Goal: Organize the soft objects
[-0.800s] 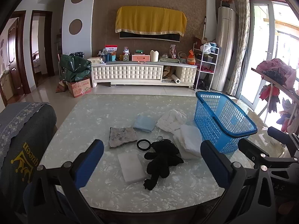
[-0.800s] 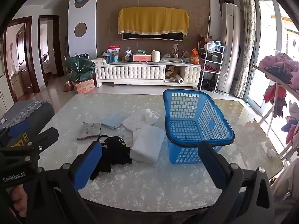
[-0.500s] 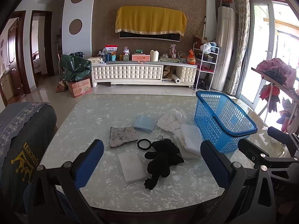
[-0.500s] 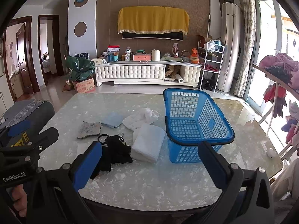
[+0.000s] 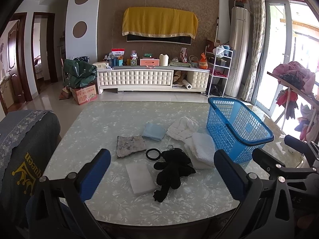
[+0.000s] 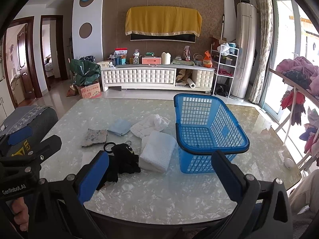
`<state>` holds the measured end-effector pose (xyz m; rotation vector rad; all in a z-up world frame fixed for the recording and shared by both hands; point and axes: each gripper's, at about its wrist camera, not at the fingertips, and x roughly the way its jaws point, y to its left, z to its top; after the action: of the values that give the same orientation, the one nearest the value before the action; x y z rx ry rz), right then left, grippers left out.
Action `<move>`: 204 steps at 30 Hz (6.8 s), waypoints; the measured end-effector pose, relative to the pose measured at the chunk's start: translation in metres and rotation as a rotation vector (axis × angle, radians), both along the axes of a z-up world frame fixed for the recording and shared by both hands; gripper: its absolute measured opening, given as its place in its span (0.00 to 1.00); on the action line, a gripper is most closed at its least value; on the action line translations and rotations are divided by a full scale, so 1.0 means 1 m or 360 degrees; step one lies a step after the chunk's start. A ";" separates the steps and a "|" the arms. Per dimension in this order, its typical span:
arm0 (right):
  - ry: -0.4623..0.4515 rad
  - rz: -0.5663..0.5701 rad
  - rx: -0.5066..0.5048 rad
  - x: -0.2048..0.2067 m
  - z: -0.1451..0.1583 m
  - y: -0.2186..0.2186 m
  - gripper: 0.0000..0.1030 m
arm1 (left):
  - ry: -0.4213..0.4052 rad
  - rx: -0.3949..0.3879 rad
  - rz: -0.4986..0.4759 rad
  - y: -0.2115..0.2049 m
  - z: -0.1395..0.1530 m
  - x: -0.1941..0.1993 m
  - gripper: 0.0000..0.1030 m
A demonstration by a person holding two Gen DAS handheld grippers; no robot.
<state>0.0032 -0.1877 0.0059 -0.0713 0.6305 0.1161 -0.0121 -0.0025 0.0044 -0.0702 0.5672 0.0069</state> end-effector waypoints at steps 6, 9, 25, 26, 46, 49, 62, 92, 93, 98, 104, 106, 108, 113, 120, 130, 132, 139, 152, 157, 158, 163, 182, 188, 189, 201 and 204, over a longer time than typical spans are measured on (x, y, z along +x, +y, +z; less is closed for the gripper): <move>0.0002 -0.0003 -0.0004 -0.001 0.000 0.000 1.00 | 0.0001 -0.0003 -0.0004 -0.001 0.000 -0.001 1.00; 0.0001 -0.0004 -0.0011 -0.002 -0.001 -0.001 1.00 | 0.0001 -0.0003 -0.0006 -0.002 0.000 0.000 1.00; 0.0011 -0.0006 -0.0019 -0.003 -0.001 -0.001 1.00 | 0.0005 -0.0019 -0.0024 -0.004 0.000 0.000 1.00; 0.0010 -0.0008 -0.0017 -0.003 -0.001 -0.002 1.00 | 0.0007 -0.0022 -0.0027 -0.004 0.000 0.000 1.00; 0.0103 0.0030 -0.0061 0.032 0.013 -0.013 1.00 | 0.0161 -0.0009 -0.0021 0.032 0.022 0.035 1.00; 0.0144 0.0052 -0.0059 0.046 0.012 -0.012 1.00 | 0.0218 -0.0013 -0.0003 0.046 0.023 0.048 1.00; 0.0433 0.0218 -0.0048 0.108 -0.014 0.025 0.87 | 0.0580 -0.0010 -0.0013 0.086 -0.032 0.108 1.00; 0.1083 -0.0028 -0.0284 0.197 -0.113 0.055 0.70 | 0.1078 -0.0020 -0.0140 0.096 -0.170 0.160 0.98; 0.1087 -0.0038 -0.0310 0.199 -0.114 0.054 0.68 | 0.1082 -0.0028 -0.0145 0.097 -0.172 0.161 0.98; 0.1107 -0.0048 -0.0362 0.203 -0.119 0.057 0.59 | 0.1117 -0.0029 -0.0137 0.096 -0.180 0.164 0.98; 0.1116 -0.0045 -0.0386 0.208 -0.125 0.057 0.59 | 0.1128 -0.0085 -0.0176 0.097 -0.187 0.173 0.93; 0.1133 -0.0043 -0.0365 0.210 -0.127 0.057 0.59 | 0.1128 -0.0075 -0.0181 0.096 -0.188 0.175 0.93; 0.1146 -0.0047 -0.0344 0.221 -0.138 0.056 0.59 | 0.1132 -0.0078 -0.0188 0.095 -0.189 0.175 0.93; 0.1159 -0.0065 -0.0305 0.226 -0.155 0.047 0.59 | 0.1128 -0.0086 -0.0195 0.094 -0.189 0.176 0.93; 0.1165 -0.0057 -0.0229 0.239 -0.176 0.033 0.69 | 0.1090 -0.0072 -0.0288 0.081 -0.183 0.179 0.66; 0.1127 -0.0042 -0.0341 0.222 -0.177 0.032 0.46 | 0.1119 -0.0277 -0.0419 0.077 -0.184 0.183 0.25; 0.1106 -0.0042 -0.0343 0.219 -0.178 0.032 0.35 | 0.1111 -0.0286 -0.0410 0.080 -0.182 0.183 0.15; 0.1057 -0.0013 -0.0332 0.206 -0.166 0.038 0.11 | 0.1096 -0.0309 -0.0414 0.088 -0.171 0.175 0.09; 0.0955 0.0101 -0.0254 0.180 -0.115 0.042 0.10 | 0.0952 -0.0293 -0.0428 0.091 -0.126 0.157 0.07; 0.0926 0.0146 -0.0250 0.166 -0.094 0.049 0.10 | 0.0880 -0.0290 -0.0416 0.092 -0.104 0.150 0.07; 0.0921 0.0153 -0.0250 0.163 -0.089 0.050 0.10 | 0.0869 -0.0288 -0.0414 0.092 -0.100 0.149 0.07; 0.0865 0.0192 -0.0252 0.150 -0.066 0.052 0.10 | 0.0823 -0.0298 -0.0424 0.088 -0.084 0.146 0.07; 0.0560 0.0223 -0.0467 0.144 0.034 -0.020 0.10 | 0.0710 -0.0273 -0.0523 0.046 -0.037 0.154 0.07; 0.0625 0.0255 -0.0599 0.163 0.002 -0.052 0.10 | 0.0708 -0.0274 -0.0553 0.032 -0.033 0.158 0.08; 0.0645 0.0254 -0.0627 0.168 -0.005 -0.057 0.10 | 0.0712 -0.0271 -0.0556 0.030 -0.033 0.159 0.08; 0.0817 0.0524 -0.0782 0.187 -0.066 -0.080 0.10 | 0.0766 -0.0254 -0.0615 0.005 -0.040 0.171 0.08; 0.0879 0.0597 -0.0763 0.190 -0.076 -0.083 0.10 | 0.0772 -0.0253 -0.0625 0.001 -0.040 0.173 0.08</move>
<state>0.1930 -0.2709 -0.0699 -0.6387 1.1841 0.3529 0.1609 -0.0011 -0.0354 -0.1116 1.0585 -0.4133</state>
